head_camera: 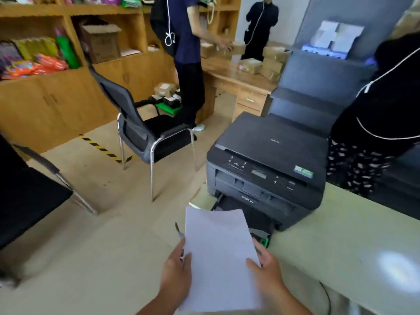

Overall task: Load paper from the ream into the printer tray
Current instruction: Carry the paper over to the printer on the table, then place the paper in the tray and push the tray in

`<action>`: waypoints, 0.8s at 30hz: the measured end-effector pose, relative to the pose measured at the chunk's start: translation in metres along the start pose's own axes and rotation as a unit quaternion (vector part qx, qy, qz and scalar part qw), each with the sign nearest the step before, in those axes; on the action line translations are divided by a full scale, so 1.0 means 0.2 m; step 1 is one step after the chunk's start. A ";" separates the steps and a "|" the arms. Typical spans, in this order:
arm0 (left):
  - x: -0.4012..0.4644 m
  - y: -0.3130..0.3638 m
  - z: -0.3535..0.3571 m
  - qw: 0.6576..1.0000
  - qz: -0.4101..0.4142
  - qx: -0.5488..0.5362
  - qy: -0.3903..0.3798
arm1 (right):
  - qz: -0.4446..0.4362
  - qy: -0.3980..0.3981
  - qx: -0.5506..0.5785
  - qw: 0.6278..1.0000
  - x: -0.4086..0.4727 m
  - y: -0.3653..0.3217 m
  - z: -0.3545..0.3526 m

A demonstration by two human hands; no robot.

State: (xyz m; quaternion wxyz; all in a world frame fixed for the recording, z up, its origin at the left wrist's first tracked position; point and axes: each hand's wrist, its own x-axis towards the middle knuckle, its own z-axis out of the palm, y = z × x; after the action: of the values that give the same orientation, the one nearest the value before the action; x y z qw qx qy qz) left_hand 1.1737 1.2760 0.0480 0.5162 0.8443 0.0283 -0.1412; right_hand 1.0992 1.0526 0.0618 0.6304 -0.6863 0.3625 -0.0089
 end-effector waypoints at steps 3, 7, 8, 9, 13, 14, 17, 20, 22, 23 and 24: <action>0.09 0.04 0.05 0.996 0.043 0.038 -0.074 | 0.018 0.057 0.018 0.998 -0.04 0.03 -0.05; 0.22 0.09 0.17 0.984 0.047 0.095 -0.143 | 0.049 0.127 0.034 0.990 -0.04 0.09 -0.10; 0.25 0.11 0.20 0.981 0.054 0.101 -0.154 | 0.053 0.138 0.041 0.988 -0.03 0.09 -0.10; 0.28 0.12 0.22 0.979 0.064 0.107 -0.163 | 0.056 0.149 0.048 0.986 -0.01 0.09 -0.11; 0.42 0.16 0.30 0.968 0.069 0.141 -0.194 | 0.062 0.172 0.061 0.981 0.11 0.11 -0.12; 0.46 0.17 0.31 0.967 0.058 0.151 -0.196 | 0.065 0.170 0.066 0.981 0.14 0.11 -0.12; 0.56 0.18 0.35 0.959 0.049 0.190 -0.202 | 0.084 0.165 0.085 0.979 0.24 0.14 -0.09; 0.65 0.18 0.38 0.952 0.042 0.219 -0.212 | 0.101 0.158 0.071 0.980 0.31 0.17 -0.06; 0.68 0.16 0.39 0.947 0.035 0.229 -0.223 | 0.112 0.155 0.061 0.980 0.32 0.17 -0.04; 0.70 0.15 0.40 0.945 0.031 0.233 -0.229 | 0.120 0.159 0.058 0.978 0.33 0.18 -0.04; 0.71 0.14 0.40 0.943 0.028 0.233 -0.236 | 0.124 0.162 0.057 0.977 0.34 0.19 -0.03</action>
State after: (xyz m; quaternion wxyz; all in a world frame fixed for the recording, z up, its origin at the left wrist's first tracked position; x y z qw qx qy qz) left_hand 1.2984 1.1783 -0.0008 0.3005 0.8840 -0.1521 -0.3243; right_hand 1.1273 1.0149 -0.0004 0.5973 -0.5883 0.5415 -0.0624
